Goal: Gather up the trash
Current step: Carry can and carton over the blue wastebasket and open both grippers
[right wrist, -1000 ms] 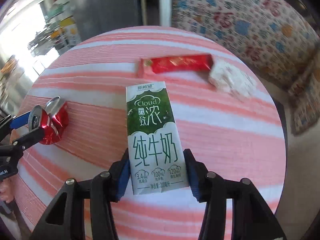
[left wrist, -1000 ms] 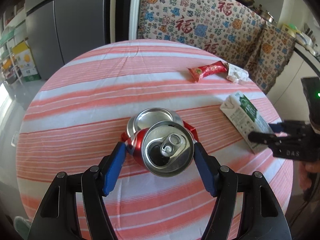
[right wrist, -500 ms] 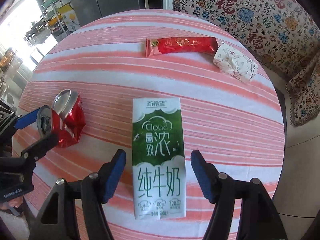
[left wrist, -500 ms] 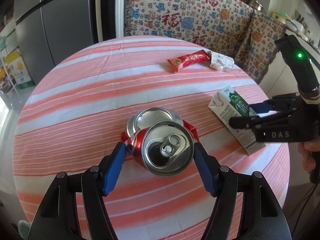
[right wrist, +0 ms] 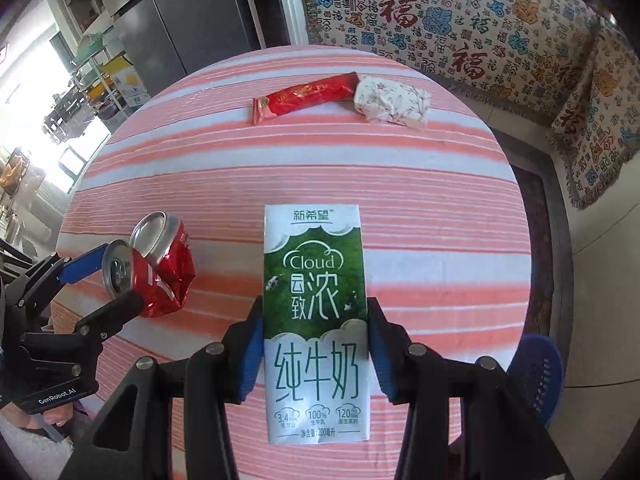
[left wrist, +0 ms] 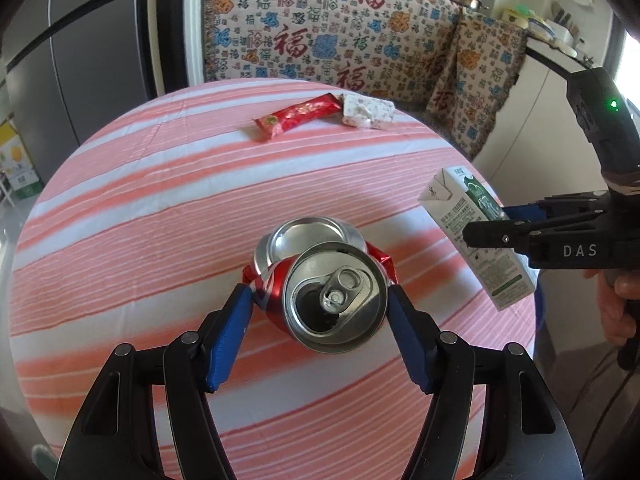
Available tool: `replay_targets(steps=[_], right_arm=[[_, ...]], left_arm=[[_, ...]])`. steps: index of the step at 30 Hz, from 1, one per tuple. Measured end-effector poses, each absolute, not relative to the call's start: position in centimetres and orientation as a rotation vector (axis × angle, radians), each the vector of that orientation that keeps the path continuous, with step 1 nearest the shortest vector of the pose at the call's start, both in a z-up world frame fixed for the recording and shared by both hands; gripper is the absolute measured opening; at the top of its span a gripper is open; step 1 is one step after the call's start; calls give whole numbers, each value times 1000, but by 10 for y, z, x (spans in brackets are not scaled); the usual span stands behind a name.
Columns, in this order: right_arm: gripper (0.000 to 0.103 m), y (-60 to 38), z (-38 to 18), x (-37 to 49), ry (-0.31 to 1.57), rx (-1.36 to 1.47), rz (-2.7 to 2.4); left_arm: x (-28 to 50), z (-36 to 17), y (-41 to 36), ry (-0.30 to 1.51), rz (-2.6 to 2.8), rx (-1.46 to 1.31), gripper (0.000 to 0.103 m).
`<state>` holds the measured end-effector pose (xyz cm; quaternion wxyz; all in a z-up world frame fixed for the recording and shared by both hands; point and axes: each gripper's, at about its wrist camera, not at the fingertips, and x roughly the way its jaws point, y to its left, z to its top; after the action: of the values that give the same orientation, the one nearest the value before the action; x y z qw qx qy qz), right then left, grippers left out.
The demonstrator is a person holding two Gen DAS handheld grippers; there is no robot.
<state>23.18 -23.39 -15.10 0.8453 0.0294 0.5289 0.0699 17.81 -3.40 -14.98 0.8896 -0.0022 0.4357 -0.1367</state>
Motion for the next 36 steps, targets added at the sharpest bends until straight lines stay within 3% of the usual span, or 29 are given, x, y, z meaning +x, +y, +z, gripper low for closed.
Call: replay_targets(steps=[24,36], right_arm=[[47,-350,-145,168,1044,212,36],[47,-483,-145,129,1006,314,-181]], left_arm=[[165,-126,-133,889,-413,29,69],[172,-106,-264,871,-604,86,69]])
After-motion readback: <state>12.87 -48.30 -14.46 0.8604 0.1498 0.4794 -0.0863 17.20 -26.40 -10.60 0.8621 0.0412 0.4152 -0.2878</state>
